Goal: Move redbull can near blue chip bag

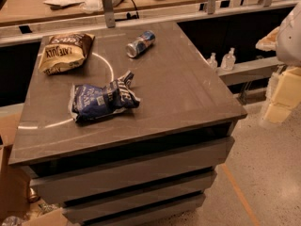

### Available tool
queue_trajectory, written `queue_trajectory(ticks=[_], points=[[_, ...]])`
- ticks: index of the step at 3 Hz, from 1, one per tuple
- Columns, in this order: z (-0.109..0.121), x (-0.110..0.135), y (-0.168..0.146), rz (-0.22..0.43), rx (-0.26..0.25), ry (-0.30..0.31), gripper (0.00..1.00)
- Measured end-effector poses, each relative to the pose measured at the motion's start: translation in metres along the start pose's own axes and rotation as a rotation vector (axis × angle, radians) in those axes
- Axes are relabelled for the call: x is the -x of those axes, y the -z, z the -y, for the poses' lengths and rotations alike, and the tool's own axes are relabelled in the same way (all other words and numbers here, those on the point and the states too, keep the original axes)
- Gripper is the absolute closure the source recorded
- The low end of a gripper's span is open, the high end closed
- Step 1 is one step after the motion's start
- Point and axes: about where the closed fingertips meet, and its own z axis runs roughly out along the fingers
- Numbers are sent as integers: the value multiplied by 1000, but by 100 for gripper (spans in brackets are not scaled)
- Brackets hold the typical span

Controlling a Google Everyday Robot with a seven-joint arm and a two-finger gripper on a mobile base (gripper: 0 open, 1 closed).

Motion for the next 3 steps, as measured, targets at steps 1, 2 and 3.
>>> queue_trajectory(ticks=[1, 2, 3], points=[[0, 0, 0, 0, 0, 0, 0], [21, 5, -15, 78, 8, -48, 0], [56, 8, -39, 203, 9, -121, 0]])
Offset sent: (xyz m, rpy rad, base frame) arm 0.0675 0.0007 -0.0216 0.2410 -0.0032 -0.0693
